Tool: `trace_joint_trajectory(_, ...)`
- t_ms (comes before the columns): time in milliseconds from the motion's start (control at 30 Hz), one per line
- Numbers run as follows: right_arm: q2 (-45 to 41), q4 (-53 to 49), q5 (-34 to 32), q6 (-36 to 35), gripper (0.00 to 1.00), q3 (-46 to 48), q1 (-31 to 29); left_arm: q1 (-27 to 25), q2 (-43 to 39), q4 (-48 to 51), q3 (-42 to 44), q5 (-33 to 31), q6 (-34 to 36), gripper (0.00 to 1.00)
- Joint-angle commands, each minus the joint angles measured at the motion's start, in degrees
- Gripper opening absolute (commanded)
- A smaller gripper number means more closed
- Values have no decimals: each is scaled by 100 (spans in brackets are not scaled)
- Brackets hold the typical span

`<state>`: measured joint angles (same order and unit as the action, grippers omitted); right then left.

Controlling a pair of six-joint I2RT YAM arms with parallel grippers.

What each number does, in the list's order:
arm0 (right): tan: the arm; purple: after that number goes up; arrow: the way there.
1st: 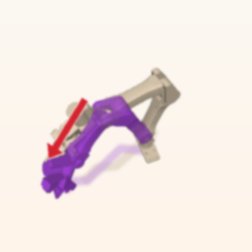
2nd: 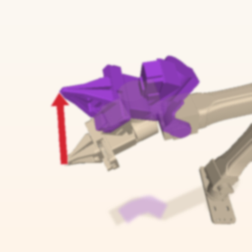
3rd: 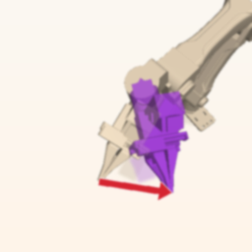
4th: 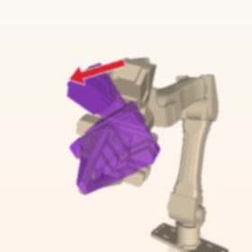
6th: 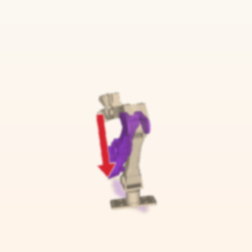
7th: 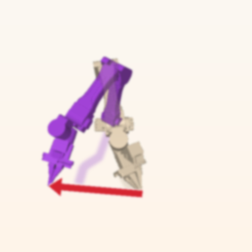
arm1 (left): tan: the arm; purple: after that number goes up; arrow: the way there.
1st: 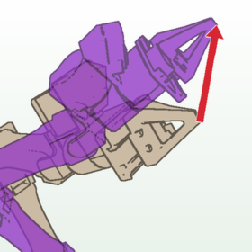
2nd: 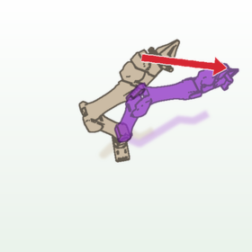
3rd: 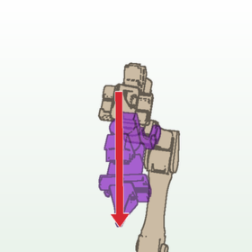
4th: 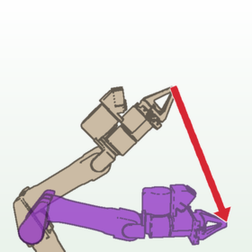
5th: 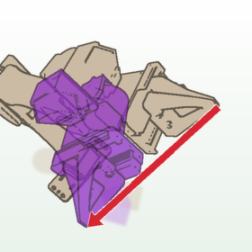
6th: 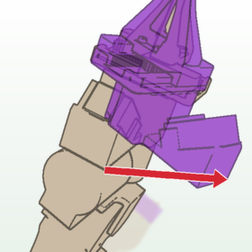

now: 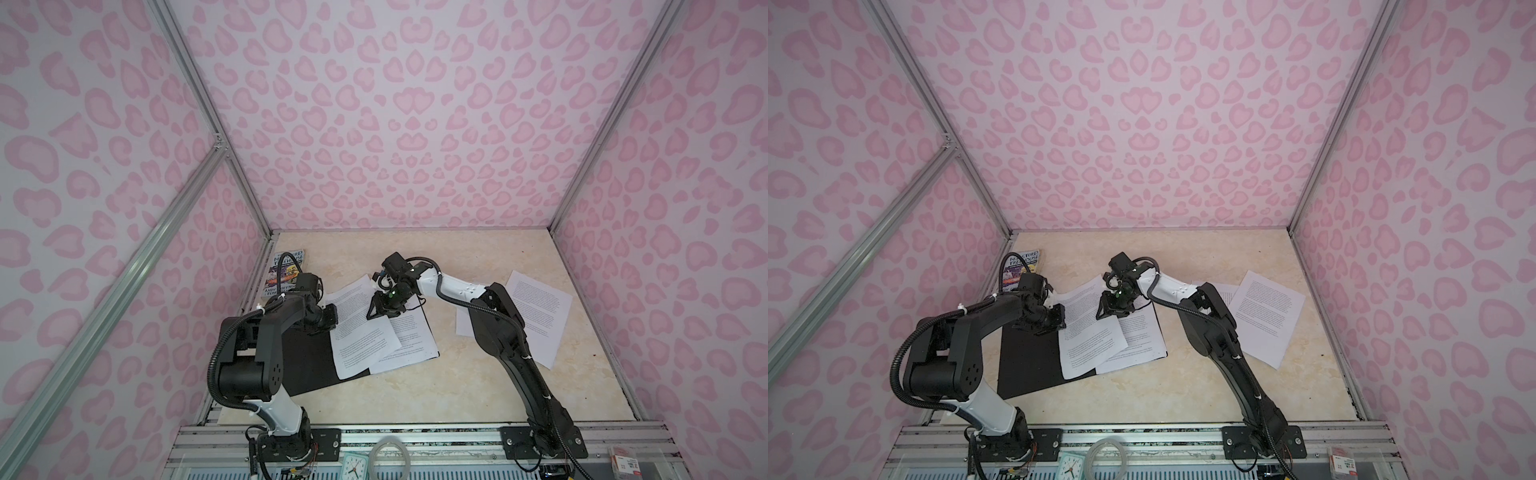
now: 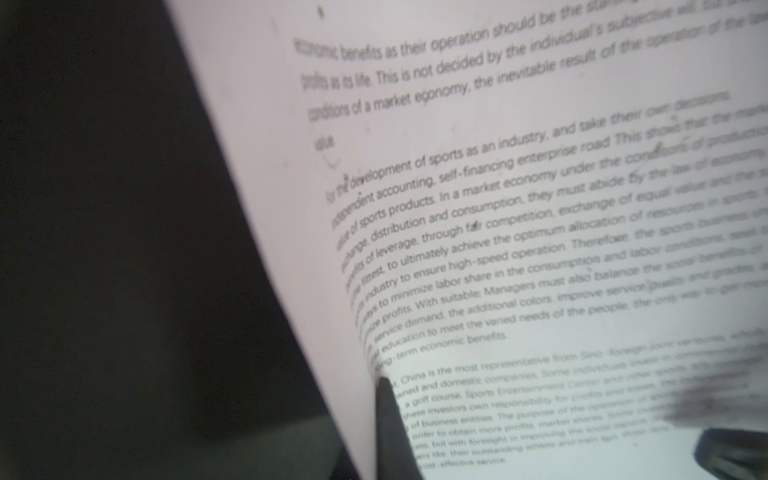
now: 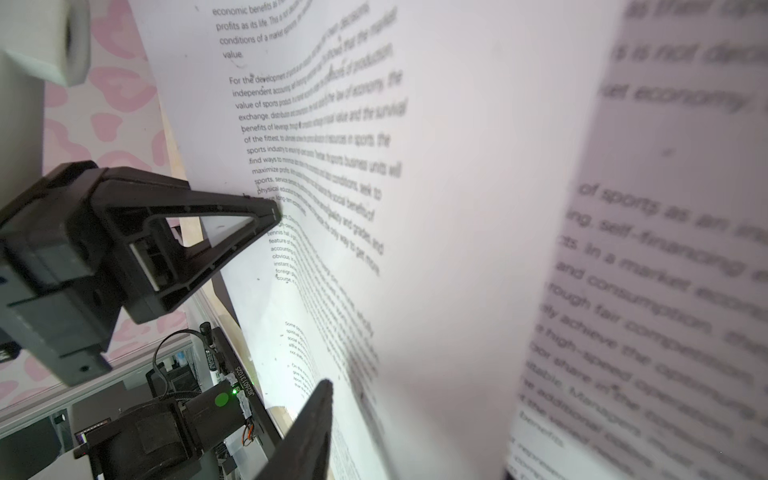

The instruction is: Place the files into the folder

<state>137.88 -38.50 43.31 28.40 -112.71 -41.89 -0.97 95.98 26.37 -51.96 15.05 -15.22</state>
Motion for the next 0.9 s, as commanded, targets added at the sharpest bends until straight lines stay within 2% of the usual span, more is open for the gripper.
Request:
trace_joint_trajectory(0, -18, 64, 134, 39, 33, 44, -3, 9, 67, 35, -33, -13, -31, 3)
trace_joint_trajectory(133, -24, 28, 134, 68, 21, 40, 23, 7, 50, 26, -58, 50, -59, 3)
trace_joint_trajectory(400, -190, 61, 125, 81, 3, 210, 85, 9, -24, 68, -184, 199, -117, 3)
trace_joint_trajectory(633, -406, 88, 194, 93, 0, 314, 180, 7, -127, 130, -356, 363, -200, 3)
trace_joint_trajectory(700, -490, 84, 213, 84, 0, 311, 209, 8, -207, 148, -416, 411, -244, 9)
trace_joint_trajectory(867, -803, 123, 291, 113, 0, 413, 324, 1, -604, 218, -606, 537, -448, 37)
